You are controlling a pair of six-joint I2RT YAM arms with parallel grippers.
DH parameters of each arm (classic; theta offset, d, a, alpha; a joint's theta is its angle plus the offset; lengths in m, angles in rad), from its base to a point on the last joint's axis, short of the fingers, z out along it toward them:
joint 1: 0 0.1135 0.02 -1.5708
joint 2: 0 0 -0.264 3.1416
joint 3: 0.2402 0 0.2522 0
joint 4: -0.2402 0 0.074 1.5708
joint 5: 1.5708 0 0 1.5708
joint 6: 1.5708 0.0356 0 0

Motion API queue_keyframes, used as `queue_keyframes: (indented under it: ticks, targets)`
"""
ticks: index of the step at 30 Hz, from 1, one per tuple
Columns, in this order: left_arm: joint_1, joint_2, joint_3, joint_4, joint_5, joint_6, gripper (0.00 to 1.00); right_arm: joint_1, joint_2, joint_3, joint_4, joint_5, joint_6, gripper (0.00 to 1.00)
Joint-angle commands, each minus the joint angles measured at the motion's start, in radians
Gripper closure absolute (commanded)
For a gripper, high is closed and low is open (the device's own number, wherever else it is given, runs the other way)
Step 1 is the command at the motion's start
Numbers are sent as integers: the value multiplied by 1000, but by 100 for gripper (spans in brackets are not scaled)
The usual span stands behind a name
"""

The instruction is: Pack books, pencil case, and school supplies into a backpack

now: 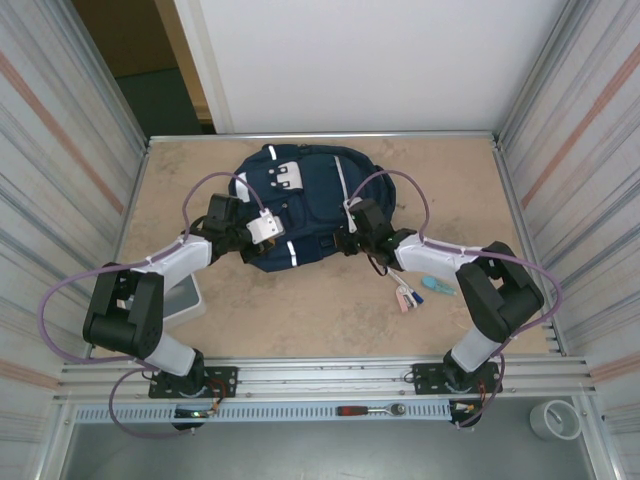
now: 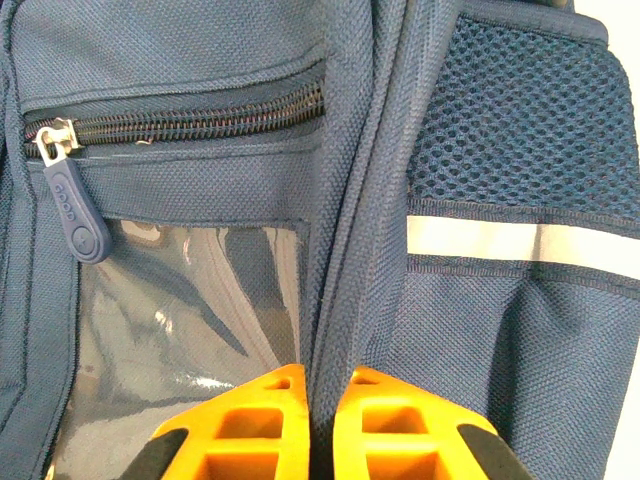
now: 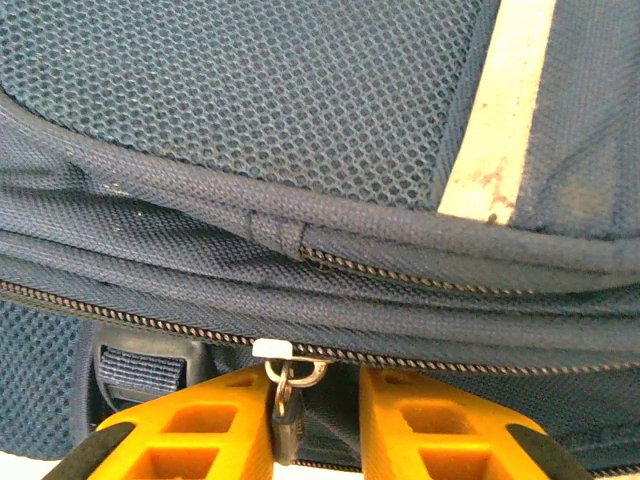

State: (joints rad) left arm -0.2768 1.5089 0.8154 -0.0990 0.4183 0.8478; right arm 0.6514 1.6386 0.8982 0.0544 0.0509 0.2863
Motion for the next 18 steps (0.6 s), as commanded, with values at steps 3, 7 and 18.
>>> queue_keyframes:
  ticks: [3, 7, 18]
  targets:
    - [-9, -10, 20, 8, 39, -18, 100, 15, 9, -30, 49, 54, -27, 87]
    - [-3, -21, 10, 15, 10, -19, 100, 11, -38, -60, 62, 63, -33, 99]
    - [48, -55, -24, 91, -124, -65, 100, -69, -99, -79, 2, -48, 21, 100]
